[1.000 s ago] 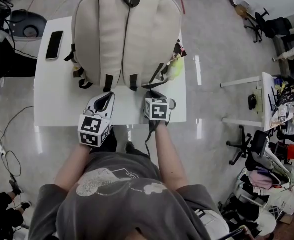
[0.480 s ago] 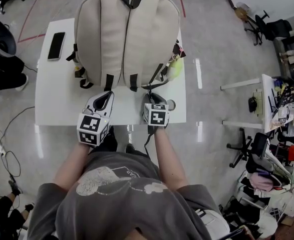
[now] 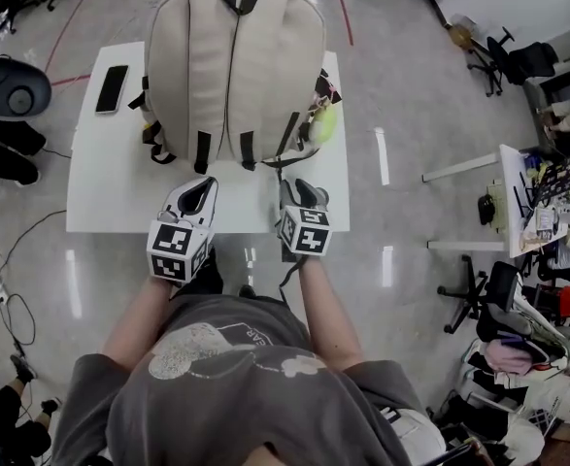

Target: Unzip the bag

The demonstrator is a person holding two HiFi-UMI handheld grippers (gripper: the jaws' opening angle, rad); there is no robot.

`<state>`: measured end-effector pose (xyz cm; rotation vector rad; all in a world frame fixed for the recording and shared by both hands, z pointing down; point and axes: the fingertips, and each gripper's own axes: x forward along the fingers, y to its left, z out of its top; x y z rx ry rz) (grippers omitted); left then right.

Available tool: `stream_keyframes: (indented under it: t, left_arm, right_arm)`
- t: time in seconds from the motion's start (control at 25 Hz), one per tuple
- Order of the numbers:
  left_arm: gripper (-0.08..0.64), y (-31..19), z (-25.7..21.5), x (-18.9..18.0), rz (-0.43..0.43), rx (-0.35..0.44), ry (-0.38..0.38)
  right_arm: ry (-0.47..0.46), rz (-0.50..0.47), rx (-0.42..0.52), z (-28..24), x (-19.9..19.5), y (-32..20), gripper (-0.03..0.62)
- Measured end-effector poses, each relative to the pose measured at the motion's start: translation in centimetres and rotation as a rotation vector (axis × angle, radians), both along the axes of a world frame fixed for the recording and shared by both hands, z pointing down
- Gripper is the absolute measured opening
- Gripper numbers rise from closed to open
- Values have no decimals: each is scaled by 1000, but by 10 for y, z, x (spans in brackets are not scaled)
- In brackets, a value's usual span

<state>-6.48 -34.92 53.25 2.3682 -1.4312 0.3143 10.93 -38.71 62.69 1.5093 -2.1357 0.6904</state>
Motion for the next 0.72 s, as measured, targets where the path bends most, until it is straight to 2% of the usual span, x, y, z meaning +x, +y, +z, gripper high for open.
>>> stream_keyframes:
  t: [0.2, 0.4, 0.56, 0.72]
  left_arm:
    - [5, 27, -16, 11, -41, 29, 2]
    - [6, 64, -30, 25, -82, 61, -3]
    - [6, 101, -34, 34, -123, 77, -20]
    - [6, 135, -35, 34, -190, 73, -26]
  right_arm:
    - [-56, -18, 89, -44, 9, 21, 101]
    - [-115, -96, 165, -79, 10, 56, 69]
    - [-134, -154, 237, -99, 12, 84, -9]
    - [-157, -197, 242, -102, 16, 108, -9]
